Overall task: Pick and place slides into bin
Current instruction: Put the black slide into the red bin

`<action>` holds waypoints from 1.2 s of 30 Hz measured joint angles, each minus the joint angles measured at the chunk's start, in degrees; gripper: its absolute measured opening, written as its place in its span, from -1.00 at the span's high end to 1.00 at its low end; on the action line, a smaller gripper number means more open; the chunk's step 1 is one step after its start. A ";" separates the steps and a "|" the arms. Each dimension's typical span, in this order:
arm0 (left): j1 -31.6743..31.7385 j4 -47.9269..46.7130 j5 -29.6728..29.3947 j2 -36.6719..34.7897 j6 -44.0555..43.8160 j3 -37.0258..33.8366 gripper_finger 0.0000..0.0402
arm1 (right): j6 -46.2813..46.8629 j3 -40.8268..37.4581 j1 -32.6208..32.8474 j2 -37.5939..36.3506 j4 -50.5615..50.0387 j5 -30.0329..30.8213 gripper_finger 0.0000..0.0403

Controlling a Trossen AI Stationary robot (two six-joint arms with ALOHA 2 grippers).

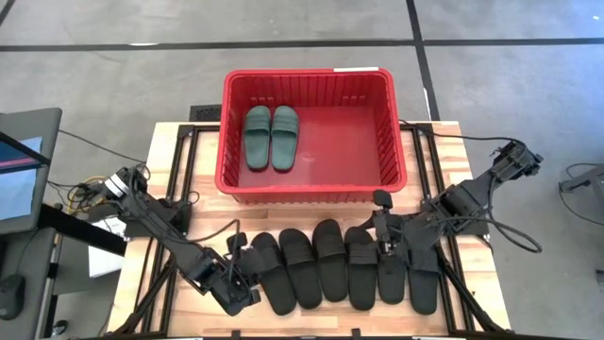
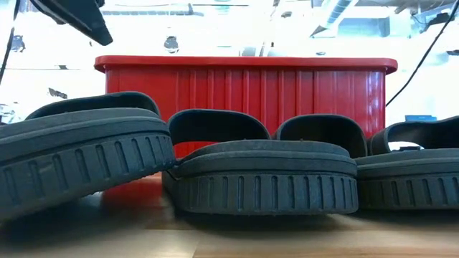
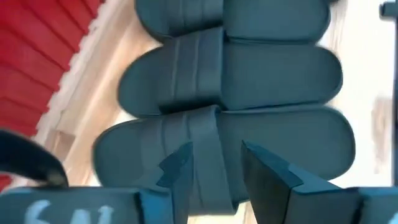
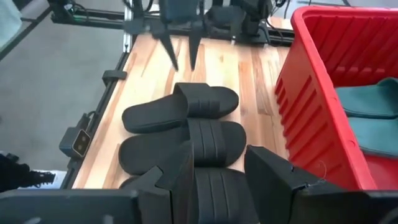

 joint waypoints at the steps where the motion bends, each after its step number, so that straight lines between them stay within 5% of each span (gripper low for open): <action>1: -0.06 0.04 0.06 0.98 0.76 0.00 0.42 | 0.00 -0.02 0.00 0.00 0.02 0.00 0.34; 12: -0.77 1.11 -0.09 7.88 -0.02 0.03 0.42 | 1.03 0.00 0.09 0.00 0.35 0.00 0.34; 36: -0.90 2.33 -3.09 10.91 -5.45 0.13 0.42 | 0.59 0.00 -2.19 -0.02 0.47 -0.60 0.35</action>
